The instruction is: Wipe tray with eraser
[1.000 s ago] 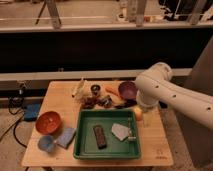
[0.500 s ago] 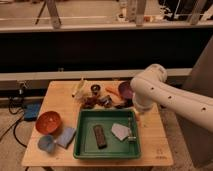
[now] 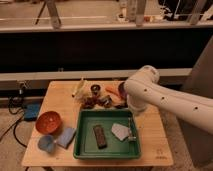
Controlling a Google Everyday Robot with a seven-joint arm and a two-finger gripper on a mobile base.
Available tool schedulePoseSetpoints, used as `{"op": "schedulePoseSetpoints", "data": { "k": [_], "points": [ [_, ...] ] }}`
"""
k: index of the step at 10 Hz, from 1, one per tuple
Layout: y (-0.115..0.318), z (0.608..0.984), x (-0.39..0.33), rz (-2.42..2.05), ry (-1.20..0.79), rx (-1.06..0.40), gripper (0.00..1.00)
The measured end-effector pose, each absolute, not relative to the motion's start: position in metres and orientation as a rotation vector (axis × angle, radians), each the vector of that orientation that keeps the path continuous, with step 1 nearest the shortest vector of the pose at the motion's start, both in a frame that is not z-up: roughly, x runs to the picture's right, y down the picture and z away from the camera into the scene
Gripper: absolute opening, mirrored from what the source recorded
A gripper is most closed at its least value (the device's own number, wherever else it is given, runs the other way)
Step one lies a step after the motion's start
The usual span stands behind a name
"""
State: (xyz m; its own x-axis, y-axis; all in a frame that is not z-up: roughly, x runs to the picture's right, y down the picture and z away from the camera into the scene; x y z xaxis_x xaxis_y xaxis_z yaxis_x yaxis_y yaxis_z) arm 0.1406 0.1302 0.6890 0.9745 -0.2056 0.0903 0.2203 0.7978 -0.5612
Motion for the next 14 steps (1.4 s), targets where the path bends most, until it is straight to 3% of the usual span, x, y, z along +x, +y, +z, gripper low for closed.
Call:
{"op": "schedulePoseSetpoints", "data": {
  "k": [1, 5, 8, 10, 14],
  "points": [
    [0.136, 0.692, 0.134, -0.240, -0.037, -0.608, 0.52],
    [0.149, 0.698, 0.124, -0.247, -0.057, -0.615, 0.19],
    [0.153, 0.701, 0.110, -0.249, -0.076, -0.625, 0.13],
    [0.167, 0.703, 0.104, -0.262, -0.085, -0.624, 0.00],
    [0.186, 0.708, 0.082, -0.285, -0.110, -0.629, 0.00]
  ]
}}
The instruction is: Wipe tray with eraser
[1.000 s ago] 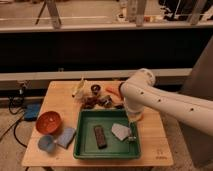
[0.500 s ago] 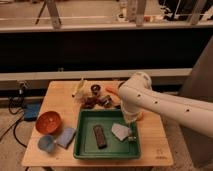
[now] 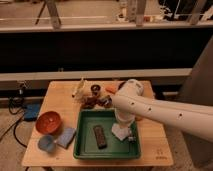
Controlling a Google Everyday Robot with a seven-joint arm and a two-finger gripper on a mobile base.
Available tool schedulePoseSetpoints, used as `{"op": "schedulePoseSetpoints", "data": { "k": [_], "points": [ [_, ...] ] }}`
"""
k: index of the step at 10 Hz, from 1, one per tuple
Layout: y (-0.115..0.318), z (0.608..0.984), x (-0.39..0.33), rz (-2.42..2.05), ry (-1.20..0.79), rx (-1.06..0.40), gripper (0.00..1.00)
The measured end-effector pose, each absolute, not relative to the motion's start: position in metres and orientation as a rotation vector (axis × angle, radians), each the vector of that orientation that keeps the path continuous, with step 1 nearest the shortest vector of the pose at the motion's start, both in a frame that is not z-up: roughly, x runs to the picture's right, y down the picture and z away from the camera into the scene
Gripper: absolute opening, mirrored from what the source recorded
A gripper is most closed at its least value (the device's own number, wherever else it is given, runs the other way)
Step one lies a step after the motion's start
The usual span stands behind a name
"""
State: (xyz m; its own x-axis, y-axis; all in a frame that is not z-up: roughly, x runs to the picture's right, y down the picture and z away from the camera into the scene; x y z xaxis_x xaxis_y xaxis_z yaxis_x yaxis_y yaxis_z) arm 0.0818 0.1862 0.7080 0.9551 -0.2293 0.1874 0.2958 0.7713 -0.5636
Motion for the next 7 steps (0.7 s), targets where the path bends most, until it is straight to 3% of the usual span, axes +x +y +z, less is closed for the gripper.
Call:
{"op": "schedulePoseSetpoints", "data": {
  "k": [7],
  "points": [
    [0.210, 0.723, 0.067, -0.305, -0.143, -0.625, 0.00]
  ]
}}
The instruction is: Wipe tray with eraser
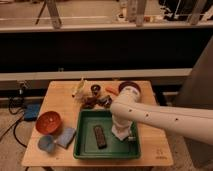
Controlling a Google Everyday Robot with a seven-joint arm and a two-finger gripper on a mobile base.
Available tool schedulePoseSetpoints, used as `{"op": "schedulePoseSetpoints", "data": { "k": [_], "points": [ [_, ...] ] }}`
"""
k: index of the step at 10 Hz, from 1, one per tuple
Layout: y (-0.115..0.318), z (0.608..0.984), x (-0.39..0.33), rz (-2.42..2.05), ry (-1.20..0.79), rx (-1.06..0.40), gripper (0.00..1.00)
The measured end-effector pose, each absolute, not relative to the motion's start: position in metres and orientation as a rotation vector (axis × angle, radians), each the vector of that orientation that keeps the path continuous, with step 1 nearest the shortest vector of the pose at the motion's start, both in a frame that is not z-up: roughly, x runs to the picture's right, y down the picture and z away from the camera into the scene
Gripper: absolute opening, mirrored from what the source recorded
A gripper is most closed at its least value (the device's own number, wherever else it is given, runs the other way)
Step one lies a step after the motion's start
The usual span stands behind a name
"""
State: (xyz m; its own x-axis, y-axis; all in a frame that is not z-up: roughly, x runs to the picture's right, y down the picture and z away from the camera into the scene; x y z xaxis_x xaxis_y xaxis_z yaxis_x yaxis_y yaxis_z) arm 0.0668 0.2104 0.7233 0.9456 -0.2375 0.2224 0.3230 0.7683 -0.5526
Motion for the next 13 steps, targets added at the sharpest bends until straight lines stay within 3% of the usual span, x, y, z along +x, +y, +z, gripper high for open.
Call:
{"op": "schedulePoseSetpoints", "data": {
  "k": [13],
  "points": [
    [0.216, 0.739, 0.083, -0.372, -0.162, -0.636, 0.00]
  ]
}}
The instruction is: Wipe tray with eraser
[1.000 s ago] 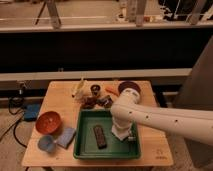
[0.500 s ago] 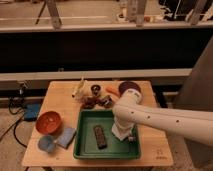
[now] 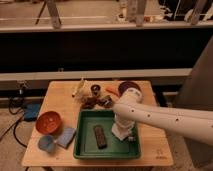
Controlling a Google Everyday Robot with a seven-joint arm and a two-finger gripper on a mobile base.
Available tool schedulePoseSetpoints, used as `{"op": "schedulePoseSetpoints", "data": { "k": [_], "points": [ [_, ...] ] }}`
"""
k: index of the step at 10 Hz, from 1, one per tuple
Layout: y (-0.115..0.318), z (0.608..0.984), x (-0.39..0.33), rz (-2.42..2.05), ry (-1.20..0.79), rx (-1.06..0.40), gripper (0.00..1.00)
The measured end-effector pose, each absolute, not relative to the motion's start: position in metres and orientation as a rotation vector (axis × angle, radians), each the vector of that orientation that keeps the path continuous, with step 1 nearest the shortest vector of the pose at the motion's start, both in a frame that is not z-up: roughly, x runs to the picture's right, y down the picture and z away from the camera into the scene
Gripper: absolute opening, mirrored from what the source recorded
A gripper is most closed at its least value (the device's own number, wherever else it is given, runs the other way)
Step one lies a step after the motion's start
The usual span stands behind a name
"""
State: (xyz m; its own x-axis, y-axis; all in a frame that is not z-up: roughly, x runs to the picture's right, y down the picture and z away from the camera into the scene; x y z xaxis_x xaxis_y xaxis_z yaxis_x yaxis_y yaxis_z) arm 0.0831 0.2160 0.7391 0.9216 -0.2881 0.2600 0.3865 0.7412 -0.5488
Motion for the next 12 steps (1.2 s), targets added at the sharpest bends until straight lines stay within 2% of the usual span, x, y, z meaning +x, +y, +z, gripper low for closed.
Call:
{"op": "schedulePoseSetpoints", "data": {
  "k": [12],
  "points": [
    [0.2171, 0.7443, 0.0828, -0.450, -0.190, -0.631, 0.00]
  ]
}}
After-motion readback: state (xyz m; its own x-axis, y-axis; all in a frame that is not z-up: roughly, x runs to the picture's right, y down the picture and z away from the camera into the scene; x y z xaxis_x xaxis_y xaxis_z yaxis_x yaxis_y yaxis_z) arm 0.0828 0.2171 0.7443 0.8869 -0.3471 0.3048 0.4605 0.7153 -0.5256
